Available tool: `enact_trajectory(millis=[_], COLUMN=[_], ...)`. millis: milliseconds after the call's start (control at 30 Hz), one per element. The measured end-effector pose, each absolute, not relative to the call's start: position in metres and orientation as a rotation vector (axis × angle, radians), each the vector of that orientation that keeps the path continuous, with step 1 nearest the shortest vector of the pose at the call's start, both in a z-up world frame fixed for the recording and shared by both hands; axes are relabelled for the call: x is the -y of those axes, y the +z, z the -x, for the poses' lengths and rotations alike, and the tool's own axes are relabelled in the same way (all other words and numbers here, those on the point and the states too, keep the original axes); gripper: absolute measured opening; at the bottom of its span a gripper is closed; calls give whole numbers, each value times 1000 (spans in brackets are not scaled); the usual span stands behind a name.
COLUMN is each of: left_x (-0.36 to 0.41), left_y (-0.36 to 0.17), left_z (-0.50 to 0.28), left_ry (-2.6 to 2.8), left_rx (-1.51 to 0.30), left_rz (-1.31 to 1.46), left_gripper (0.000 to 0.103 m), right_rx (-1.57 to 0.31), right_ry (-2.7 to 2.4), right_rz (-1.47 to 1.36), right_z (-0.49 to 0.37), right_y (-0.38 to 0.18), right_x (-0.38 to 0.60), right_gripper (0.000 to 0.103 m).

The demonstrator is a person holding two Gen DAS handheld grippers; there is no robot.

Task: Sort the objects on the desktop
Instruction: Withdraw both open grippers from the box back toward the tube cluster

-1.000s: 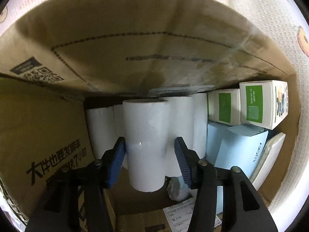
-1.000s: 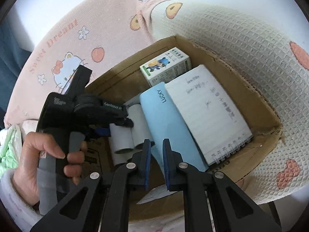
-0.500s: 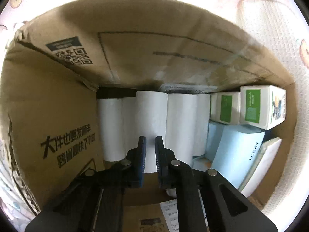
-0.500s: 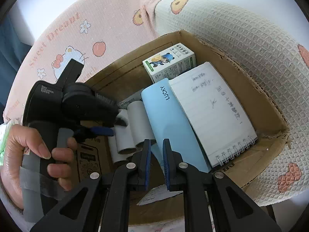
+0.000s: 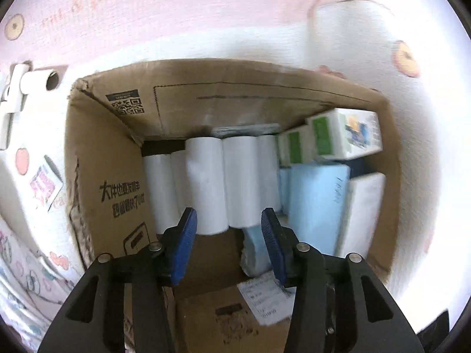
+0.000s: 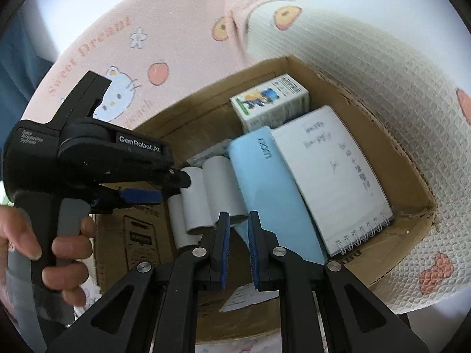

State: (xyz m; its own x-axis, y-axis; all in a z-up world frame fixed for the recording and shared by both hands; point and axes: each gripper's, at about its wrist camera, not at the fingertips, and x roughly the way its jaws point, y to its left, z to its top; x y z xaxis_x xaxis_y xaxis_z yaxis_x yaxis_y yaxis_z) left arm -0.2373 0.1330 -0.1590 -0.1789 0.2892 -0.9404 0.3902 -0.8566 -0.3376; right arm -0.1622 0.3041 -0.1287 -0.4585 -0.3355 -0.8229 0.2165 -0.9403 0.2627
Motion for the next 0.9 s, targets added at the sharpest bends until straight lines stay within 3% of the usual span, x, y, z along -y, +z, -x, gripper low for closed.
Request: enact_trajectory(millis=[67,100,133,400,533,833,900], left_x=[-128,-142,-145,-115,-124,-118,-112], left_y=[-155,-151,-149,-146,-141,-121,-122], left_z=[229,238,238,207,200,158,152], left_ry=[-2259,-2269,-2283,-2507,-2638,-3022,-3045], left_rx=[-852,-846,-835,-809,-891,-539,-566], left_rz=[-1969,-1973,-1979,-1901,-1874,-1600,-1587], left_gripper=[41,20,6,3,3,3,3], right_rx=[147,140,131,81,64,41,27], right_ry=[-2432,-2433,-2435,-2422,-2422,-2423,-2431], right_rz=[-1391,-1390,-1390,-1389,-1393,-1368,-1365], right_z=[159,158,156,151,148,134,129], right_y=[-124,-123,-122,-118,-116,-110,-108], right_x=[-300,-299,-297,-277,-270,-258,-254], right_gripper=[10,10,10,10,10,10,10])
